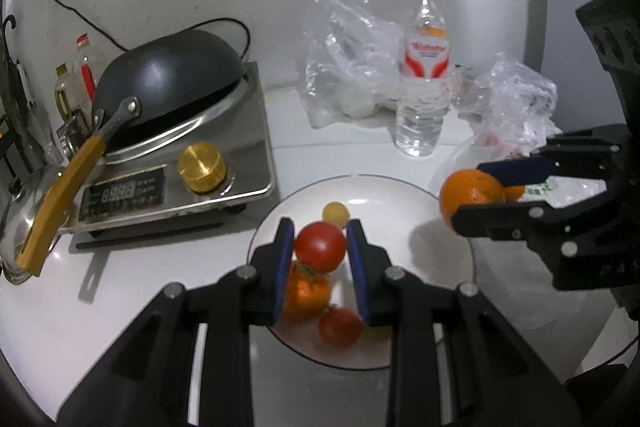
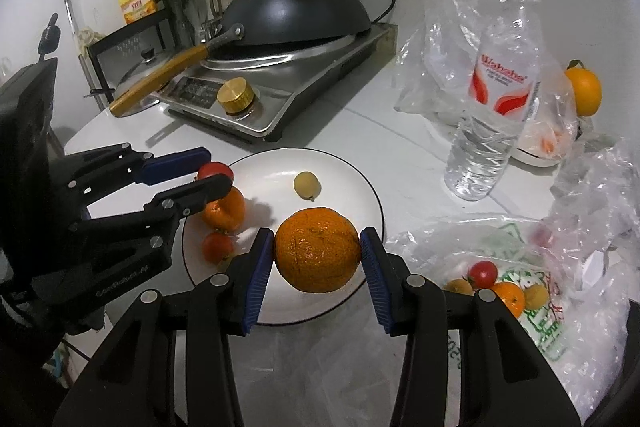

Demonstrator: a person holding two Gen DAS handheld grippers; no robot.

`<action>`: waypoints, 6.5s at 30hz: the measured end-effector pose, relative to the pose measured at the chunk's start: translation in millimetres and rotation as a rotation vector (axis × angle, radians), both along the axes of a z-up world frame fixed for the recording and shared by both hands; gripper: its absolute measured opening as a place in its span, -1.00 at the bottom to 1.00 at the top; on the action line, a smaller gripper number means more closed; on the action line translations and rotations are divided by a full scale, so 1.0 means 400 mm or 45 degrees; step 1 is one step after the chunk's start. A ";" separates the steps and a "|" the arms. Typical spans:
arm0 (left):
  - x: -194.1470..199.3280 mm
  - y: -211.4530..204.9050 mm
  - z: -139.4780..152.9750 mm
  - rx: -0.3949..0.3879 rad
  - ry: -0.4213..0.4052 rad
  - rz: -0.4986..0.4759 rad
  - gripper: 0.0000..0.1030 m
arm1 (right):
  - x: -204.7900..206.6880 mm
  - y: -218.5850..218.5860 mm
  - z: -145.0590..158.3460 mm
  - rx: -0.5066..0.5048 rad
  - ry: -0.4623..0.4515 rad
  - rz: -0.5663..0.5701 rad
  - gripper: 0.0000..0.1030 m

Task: Organize fruits
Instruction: 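Carry the tomato with the left gripper while the right carries the mandarin to the plate, then lower the red tomato onto the plate and open the left gripper, then lower the mandarin onto the plate and open the right gripper, then move both open grippers back over the fruit pile on the bag, then grasp another mandarin with the right gripper while the left grasps a small brown fruit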

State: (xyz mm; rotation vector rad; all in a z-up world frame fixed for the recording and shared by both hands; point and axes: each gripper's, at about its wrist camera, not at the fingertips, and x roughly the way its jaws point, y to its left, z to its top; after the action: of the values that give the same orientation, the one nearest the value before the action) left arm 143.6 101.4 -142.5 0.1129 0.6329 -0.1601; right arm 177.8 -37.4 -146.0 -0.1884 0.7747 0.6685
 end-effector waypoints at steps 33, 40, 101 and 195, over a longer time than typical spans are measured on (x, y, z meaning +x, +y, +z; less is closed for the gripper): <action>0.109 0.011 -0.078 -0.004 0.076 -0.013 -0.44 | 0.120 0.056 -0.086 -0.046 0.073 -0.055 -0.09; 0.077 0.060 -0.055 -0.074 0.020 0.037 -0.43 | 0.145 0.107 -0.103 -0.123 0.047 -0.073 -0.09; -0.054 -0.023 0.022 -0.122 -0.015 0.048 -0.38 | 0.032 -0.021 0.023 -0.007 -0.058 -0.109 -0.07; 0.193 -0.532 -0.133 0.264 0.337 -0.240 -0.44 | 0.157 -0.485 -0.116 0.120 0.126 -0.187 -0.21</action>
State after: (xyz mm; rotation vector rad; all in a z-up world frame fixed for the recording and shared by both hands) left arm 220.7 -111.6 -195.7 0.3561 0.9027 -0.2948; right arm 240.8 -231.6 -192.2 -0.0122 0.8417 0.5764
